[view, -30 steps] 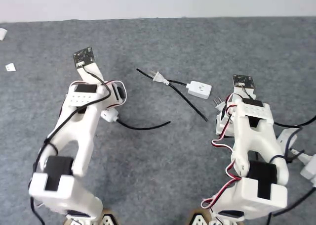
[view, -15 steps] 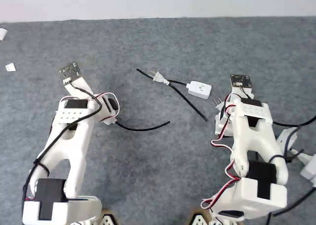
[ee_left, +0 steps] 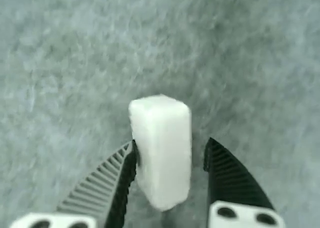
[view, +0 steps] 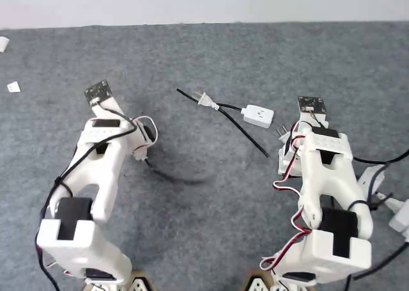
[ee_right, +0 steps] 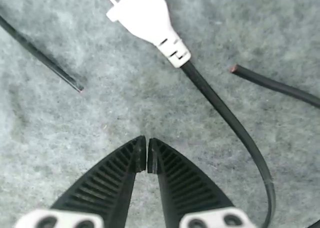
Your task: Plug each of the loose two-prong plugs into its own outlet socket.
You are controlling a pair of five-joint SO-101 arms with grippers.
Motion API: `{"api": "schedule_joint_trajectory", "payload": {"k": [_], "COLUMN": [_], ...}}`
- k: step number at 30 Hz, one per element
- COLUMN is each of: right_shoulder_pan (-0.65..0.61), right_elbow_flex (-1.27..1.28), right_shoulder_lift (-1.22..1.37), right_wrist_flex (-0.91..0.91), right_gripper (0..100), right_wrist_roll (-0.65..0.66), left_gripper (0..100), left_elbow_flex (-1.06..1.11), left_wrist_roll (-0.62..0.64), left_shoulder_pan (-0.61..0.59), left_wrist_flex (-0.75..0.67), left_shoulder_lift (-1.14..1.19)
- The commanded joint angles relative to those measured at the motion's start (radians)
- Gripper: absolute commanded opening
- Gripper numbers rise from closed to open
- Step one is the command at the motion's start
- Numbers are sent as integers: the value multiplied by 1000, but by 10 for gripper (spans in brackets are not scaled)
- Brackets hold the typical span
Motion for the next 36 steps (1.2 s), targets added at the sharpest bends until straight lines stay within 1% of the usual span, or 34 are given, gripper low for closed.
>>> {"api": "schedule_joint_trajectory", "payload": {"k": [1,8,12,14,16,19,22,25,28,33,36], "right_shoulder_pan": [-10,-10,-16,-16,-16,-16,-18,-18,-18,-18,-18], "right_elbow_flex": [-5,-5,-5,-5,-5,-5,-5,-5,-5,-5,-5], "right_shoulder_lift": [-12,-12,-12,-12,-12,-12,-12,-12,-12,-12,-12], "right_wrist_flex": [15,15,15,15,15,15,15,15,15,15,15], "right_gripper": [9,9,9,9,9,9,9,9,9,9,9], "right_wrist_roll": [12,12,12,12,12,12,12,12,12,14,28], "left_gripper": [210,209,209,192,152,83,48,47,47,48,48], "left_elbow_flex": [-102,-130,-120,-99,-79,-65,-81,-110,-148,-248,-259], "left_wrist_roll": [11,5,3,3,3,3,-2,-38,-38,-38,-64], "left_shoulder_pan": [3,5,32,63,89,124,160,181,183,190,193], "left_wrist_flex": [-26,-25,-23,-28,-31,-32,-43,-43,-38,60,71], "left_shoulder_lift": [5,-11,-58,-83,-86,-51,3,51,101,166,167]}}
